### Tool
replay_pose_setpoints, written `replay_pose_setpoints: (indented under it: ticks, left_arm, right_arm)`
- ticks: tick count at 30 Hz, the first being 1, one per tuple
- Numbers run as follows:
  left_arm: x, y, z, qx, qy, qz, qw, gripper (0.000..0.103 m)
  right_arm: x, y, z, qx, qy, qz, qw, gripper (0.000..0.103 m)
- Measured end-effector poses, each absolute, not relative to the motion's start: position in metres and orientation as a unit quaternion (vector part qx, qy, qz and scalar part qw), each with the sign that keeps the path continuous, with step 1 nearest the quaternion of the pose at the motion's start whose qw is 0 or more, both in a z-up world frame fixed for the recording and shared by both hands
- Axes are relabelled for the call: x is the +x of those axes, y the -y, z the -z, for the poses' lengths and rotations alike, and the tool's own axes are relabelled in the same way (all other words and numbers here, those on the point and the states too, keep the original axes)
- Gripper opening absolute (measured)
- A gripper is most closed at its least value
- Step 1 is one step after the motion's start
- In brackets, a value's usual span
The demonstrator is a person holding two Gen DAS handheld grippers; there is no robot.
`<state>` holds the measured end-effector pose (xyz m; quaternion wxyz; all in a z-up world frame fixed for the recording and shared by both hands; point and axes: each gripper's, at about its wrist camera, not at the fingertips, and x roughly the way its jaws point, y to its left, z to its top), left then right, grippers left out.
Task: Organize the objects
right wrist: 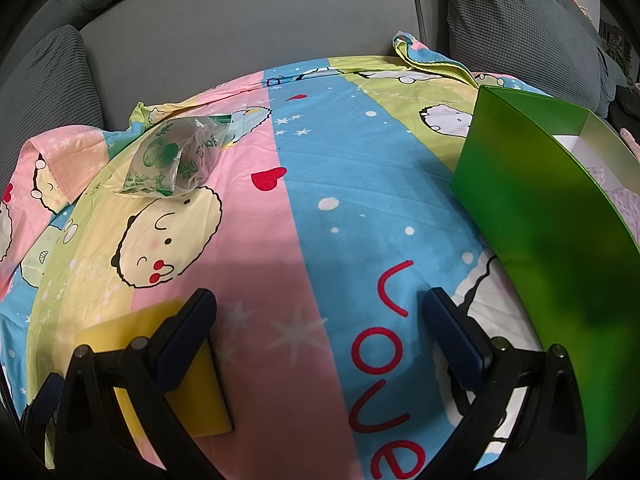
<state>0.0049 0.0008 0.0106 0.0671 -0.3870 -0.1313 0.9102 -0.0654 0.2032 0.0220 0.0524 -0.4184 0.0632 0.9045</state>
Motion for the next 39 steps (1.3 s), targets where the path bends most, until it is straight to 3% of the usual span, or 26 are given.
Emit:
replay_pose_setpoints:
  ticks: [12, 18, 23, 26, 31, 33, 39]
  left_arm:
    - [-0.003, 0.000, -0.017, -0.420, 0.140, -0.894, 0.069, 0.103]
    - [0.010, 0.016, -0.039, -0.419, 0.240, -0.870, 0.102, 0.103]
    - [0.017, 0.009, -0.059, -0.394, 0.217, -0.884, 0.127, 0.103]
    - [0.016, -0.003, -0.061, -0.400, 0.212, -0.878, 0.157, 0.103]
    - [0.010, -0.020, -0.057, -0.415, 0.185, -0.876, 0.164, 0.087]
    - [0.005, -0.025, -0.051, -0.427, 0.188, -0.868, 0.171, 0.087]
    - [0.002, -0.032, -0.042, -0.442, 0.175, -0.863, 0.171, 0.086]
  right_arm:
    - [-0.073, -0.204, -0.027, -0.453, -0.058, -0.888, 0.059, 0.102]
    - [-0.051, -0.233, -0.053, -0.466, -0.187, -0.865, 0.000, 0.102]
    - [-0.024, -0.237, -0.083, -0.410, -0.229, -0.880, -0.073, 0.102]
    - [-0.020, -0.227, -0.091, -0.403, -0.224, -0.881, -0.107, 0.092]
    - [-0.027, -0.211, -0.089, -0.422, -0.211, -0.871, -0.138, 0.056]
    - [-0.030, -0.208, -0.085, -0.433, -0.210, -0.864, -0.145, 0.052]
    - [-0.037, -0.209, -0.069, -0.467, -0.235, -0.841, -0.141, 0.053]
